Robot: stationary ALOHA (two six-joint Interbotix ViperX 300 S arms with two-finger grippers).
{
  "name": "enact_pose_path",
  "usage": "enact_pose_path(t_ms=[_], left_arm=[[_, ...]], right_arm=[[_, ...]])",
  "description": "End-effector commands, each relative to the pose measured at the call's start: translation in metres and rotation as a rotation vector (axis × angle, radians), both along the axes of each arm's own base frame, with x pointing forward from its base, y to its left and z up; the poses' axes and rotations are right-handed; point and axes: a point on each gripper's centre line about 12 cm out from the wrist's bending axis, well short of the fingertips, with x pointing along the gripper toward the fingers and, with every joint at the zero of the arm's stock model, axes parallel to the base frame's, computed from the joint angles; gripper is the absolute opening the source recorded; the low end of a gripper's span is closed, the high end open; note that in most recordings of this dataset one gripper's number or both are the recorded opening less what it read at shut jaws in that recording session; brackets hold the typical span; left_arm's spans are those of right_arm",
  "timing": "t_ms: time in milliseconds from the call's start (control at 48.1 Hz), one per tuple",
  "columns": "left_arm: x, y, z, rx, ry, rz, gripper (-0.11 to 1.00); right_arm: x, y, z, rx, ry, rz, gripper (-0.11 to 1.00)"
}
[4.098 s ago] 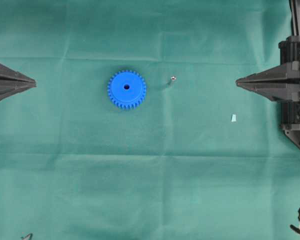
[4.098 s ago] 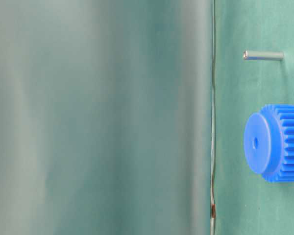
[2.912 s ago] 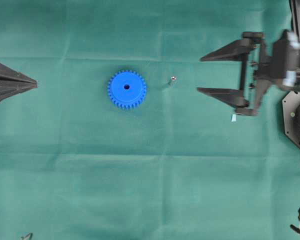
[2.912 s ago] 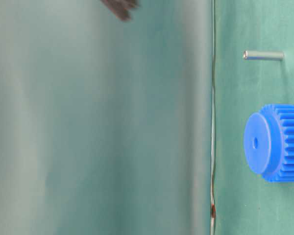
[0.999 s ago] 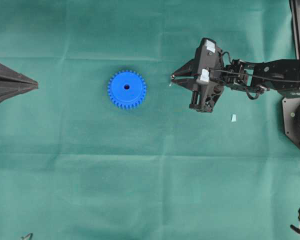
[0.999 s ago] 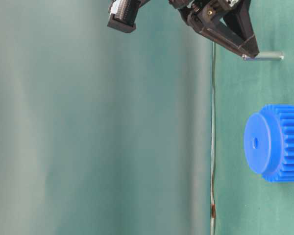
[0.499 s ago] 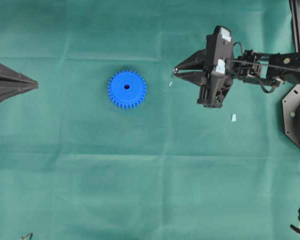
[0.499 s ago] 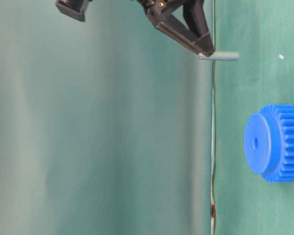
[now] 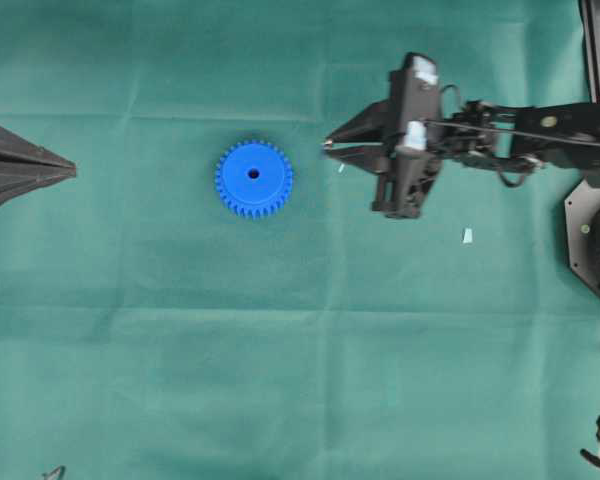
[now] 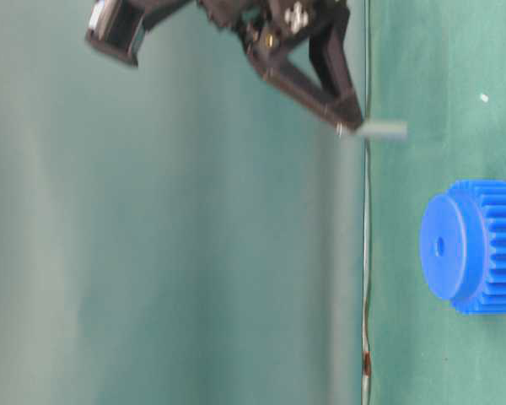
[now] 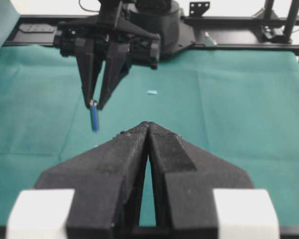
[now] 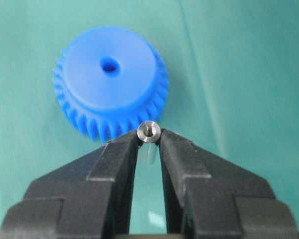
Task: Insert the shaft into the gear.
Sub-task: 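Carry the shaft left and hold it upright above the gear hole, then lower the shaft into the blue gear's center hole with the right gripper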
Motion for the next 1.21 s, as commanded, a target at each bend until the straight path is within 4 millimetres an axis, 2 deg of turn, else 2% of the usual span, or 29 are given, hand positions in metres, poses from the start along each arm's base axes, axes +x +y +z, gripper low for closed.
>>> enact_pose_path(t_ms=[0,229,437,811,1061,1186], left_arm=[[0.003,0.001,0.009,0.003,-0.021,0.003,0.00],[0.002,0.001,0.009,0.003,-0.023,0.003,0.00],[0.002,0.001,0.009,0.003,-0.023,0.003,0.00],[0.002,0.001,0.008,0.003,-0.012,0.003,0.00],[0.002,0.001,0.008,0.005,-0.012,0.003,0.00],[0.002,0.001,0.008,0.003,-0.011,0.003,0.00]], right_arm=[[0.020,0.000,0.014,-0.006,-0.043,0.009,0.17],[0.057,0.005,0.019,-0.003,-0.034,0.041,0.17],[0.076,0.007,0.023,-0.004,-0.048,0.055,0.17],[0.080,0.007,0.017,-0.003,-0.039,0.056,0.17],[0.083,0.007,-0.009,0.012,0.016,0.051,0.17],[0.084,0.007,-0.015,0.016,0.022,0.048,0.17]])
